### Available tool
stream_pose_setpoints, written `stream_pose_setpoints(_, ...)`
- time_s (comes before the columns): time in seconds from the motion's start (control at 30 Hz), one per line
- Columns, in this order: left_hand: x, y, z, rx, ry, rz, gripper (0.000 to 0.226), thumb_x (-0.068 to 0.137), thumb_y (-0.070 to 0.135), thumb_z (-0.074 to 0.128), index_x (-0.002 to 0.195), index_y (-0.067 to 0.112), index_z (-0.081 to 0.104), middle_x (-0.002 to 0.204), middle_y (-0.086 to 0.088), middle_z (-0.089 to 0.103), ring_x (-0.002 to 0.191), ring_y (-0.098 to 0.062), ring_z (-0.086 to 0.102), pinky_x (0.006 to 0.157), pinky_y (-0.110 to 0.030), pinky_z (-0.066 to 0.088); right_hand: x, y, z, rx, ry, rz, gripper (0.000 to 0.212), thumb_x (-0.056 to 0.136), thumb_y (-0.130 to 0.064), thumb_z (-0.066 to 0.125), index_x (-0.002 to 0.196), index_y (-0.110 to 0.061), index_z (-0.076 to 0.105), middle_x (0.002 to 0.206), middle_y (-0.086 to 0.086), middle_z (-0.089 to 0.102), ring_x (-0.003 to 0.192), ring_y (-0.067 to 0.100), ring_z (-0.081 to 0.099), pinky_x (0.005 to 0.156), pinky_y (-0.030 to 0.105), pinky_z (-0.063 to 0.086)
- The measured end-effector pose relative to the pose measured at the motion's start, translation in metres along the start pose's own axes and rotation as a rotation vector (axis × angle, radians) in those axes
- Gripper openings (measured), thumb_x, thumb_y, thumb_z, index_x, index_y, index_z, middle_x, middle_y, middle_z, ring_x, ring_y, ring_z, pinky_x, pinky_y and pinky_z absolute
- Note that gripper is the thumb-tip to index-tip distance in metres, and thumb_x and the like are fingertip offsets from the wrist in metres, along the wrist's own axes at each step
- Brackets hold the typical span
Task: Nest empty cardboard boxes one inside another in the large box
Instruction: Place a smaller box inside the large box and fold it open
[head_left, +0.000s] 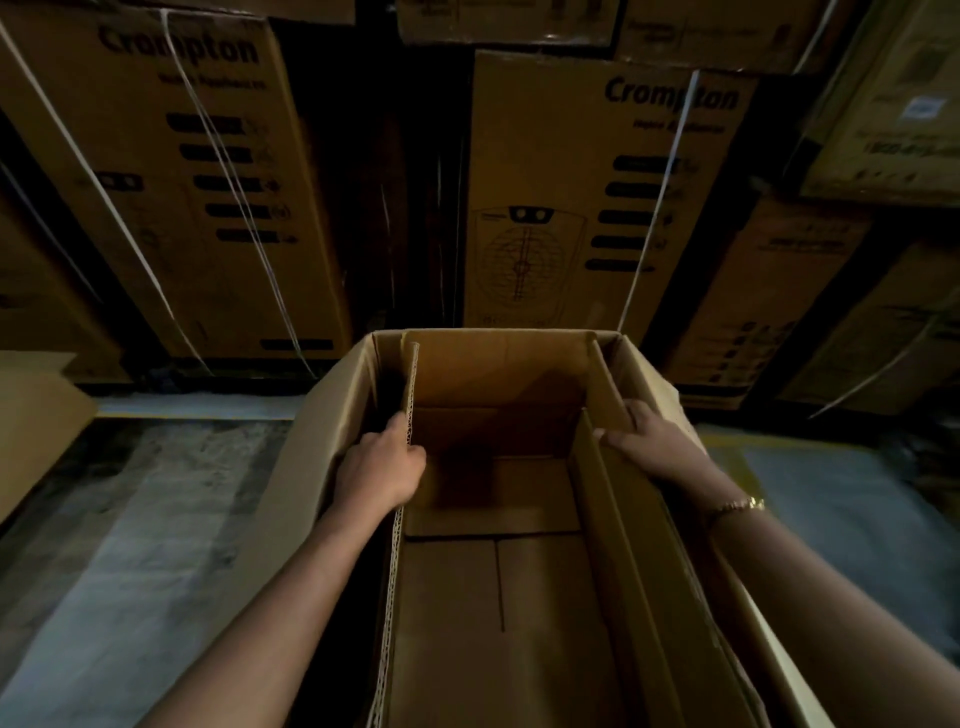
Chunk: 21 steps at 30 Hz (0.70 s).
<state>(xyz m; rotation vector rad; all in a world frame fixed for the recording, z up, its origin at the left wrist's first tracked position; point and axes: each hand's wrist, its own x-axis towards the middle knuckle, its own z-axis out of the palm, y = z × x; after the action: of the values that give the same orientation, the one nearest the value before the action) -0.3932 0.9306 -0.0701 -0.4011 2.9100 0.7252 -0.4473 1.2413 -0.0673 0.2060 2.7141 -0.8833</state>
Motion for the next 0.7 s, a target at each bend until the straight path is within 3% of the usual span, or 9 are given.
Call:
stream_pose_setpoints(0.1, -0.007, 0.000, -0.003, -0.029, -0.011, -0.026, 0.049, 0.102, 0.037, 0.045, 0.146, 0.017, 0.040, 0.136, -0.013, 0.058, 0.115, -0.031, 0.058, 0.081, -0.035, 0.043, -0.052, 0.026, 0.003, -0.028, -0.030, 0.000, 0.075, 0.094, -0.053, 0.060, 0.155, -0.027, 0.025, 0.142, 0.012, 0.055, 0.114, 0.027, 0.062, 0.097, 0.037, 0.051)
stream_pose_setpoints(0.17, -0.015, -0.003, -0.005, -0.006, -0.026, -0.039, 0.057, 0.101, 0.039, 0.045, 0.152, 0.017, 0.033, 0.144, -0.013, 0.052, 0.125, -0.032, 0.054, 0.096, -0.041, 0.044, -0.085, 0.041, 0.006, -0.061, -0.027, -0.001, 0.077, 0.094, -0.055, 0.057, 0.157, -0.028, 0.022, 0.148, 0.012, 0.050, 0.124, 0.028, 0.057, 0.101, 0.036, 0.048)
stream_pose_setpoints(0.23, -0.031, -0.009, -0.004, 0.010, -0.058, -0.045, 0.064, 0.100, 0.040, 0.048, 0.156, 0.018, 0.025, 0.147, -0.012, 0.049, 0.128, -0.032, 0.052, 0.102, -0.041, 0.044, -0.118, 0.053, 0.010, -0.072, -0.031, -0.007, 0.076, 0.094, -0.056, 0.055, 0.157, -0.029, 0.021, 0.150, 0.010, 0.048, 0.126, 0.028, 0.055, 0.102, 0.036, 0.047)
stream_pose_setpoints(0.4, -0.098, -0.034, 0.007, -0.005, -0.119, -0.055, 0.071, 0.097, 0.045, 0.049, 0.158, 0.025, 0.017, 0.149, -0.011, 0.049, 0.128, -0.032, 0.053, 0.104, -0.042, 0.045, -0.177, 0.073, 0.026, -0.105, 0.018, -0.036, 0.065, 0.097, -0.053, 0.053, 0.154, -0.032, 0.028, 0.134, 0.009, 0.062, 0.106, 0.024, 0.066, 0.088, 0.033, 0.053)
stream_pose_setpoints(0.53, -0.151, -0.048, 0.014, -0.062, -0.160, -0.052, 0.066, 0.100, 0.045, 0.047, 0.157, 0.024, 0.022, 0.153, -0.009, 0.045, 0.135, -0.030, 0.048, 0.104, -0.037, 0.042, -0.198, 0.078, 0.034, -0.046, 0.068, -0.074, 0.058, 0.099, -0.048, 0.053, 0.152, -0.032, 0.035, 0.132, 0.007, 0.064, 0.096, 0.019, 0.065, 0.085, 0.034, 0.054)
stream_pose_setpoints(0.63, -0.167, -0.053, 0.019, -0.121, -0.168, -0.094, 0.062, 0.099, 0.043, 0.047, 0.155, 0.027, 0.029, 0.151, -0.009, 0.048, 0.131, -0.030, 0.051, 0.100, -0.035, 0.044, -0.206, 0.075, 0.038, 0.013, 0.092, -0.072, 0.050, 0.102, -0.041, 0.051, 0.150, -0.030, 0.040, 0.107, 0.001, 0.064, 0.076, 0.012, 0.062, 0.070, 0.030, 0.054)
stream_pose_setpoints(0.7, -0.168, -0.055, 0.019, -0.140, -0.156, -0.115, 0.063, 0.096, 0.044, 0.047, 0.155, 0.029, 0.031, 0.149, -0.009, 0.050, 0.129, -0.031, 0.052, 0.098, -0.037, 0.045, -0.208, 0.073, 0.040, 0.025, 0.111, -0.068, 0.048, 0.102, -0.039, 0.049, 0.149, -0.031, 0.043, 0.095, -0.004, 0.060, 0.074, 0.013, 0.065, 0.071, 0.034, 0.057)
